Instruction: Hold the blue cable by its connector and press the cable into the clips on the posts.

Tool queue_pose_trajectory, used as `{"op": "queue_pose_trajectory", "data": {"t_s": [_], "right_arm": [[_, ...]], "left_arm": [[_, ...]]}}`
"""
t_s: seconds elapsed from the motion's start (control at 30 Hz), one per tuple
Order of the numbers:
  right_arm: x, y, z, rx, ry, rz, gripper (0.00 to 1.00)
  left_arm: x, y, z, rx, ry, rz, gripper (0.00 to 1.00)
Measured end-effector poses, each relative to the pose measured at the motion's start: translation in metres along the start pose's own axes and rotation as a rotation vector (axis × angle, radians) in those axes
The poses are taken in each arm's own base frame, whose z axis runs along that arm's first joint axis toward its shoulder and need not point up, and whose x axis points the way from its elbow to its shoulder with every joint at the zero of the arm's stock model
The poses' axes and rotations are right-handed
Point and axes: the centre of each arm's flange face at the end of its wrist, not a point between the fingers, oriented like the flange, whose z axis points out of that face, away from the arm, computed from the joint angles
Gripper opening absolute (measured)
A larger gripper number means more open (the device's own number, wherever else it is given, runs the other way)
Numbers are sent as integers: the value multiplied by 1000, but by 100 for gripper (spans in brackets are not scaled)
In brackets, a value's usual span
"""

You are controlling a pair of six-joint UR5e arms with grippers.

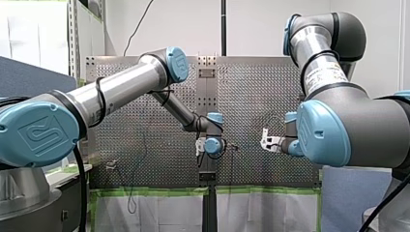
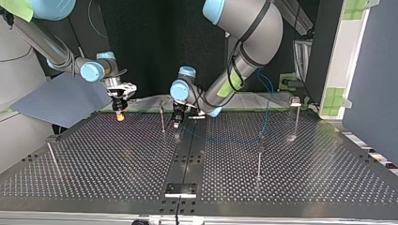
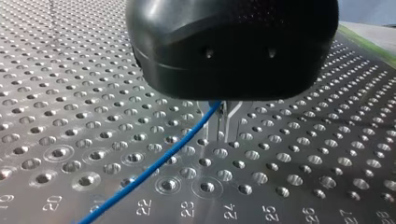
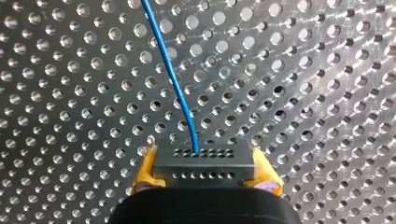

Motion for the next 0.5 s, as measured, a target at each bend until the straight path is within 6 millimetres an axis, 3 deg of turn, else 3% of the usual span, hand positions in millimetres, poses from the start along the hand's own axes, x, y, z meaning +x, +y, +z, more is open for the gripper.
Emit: {"op": "queue_pose_trajectory", "data": {"t_s": [0.23,0.3,0.37,0.4,0.43,0.47,0.5], "right_arm": [[1,1,2,-1,5,7,0],[1,2,3,-1,5,8,0],[1,2,3,0,6,9,0],[1,2,3,0,5,10,0],[1,2,3,0,5,10,0],[1,2,3,1,5,11,0],[1,2,3,1,4,11,0]], "left_arm": [[1,1,-1,-2,11,10,12],[1,1,-1,-2,16,14,18],[2,2,-2,-4,24,21,46],[2,3,-2,-6,29,28,46],[3,4,-3,-10,34,35,63],[3,5,-3,-15,39,43,94],[4,6,-4,-23,46,54,94]]}}
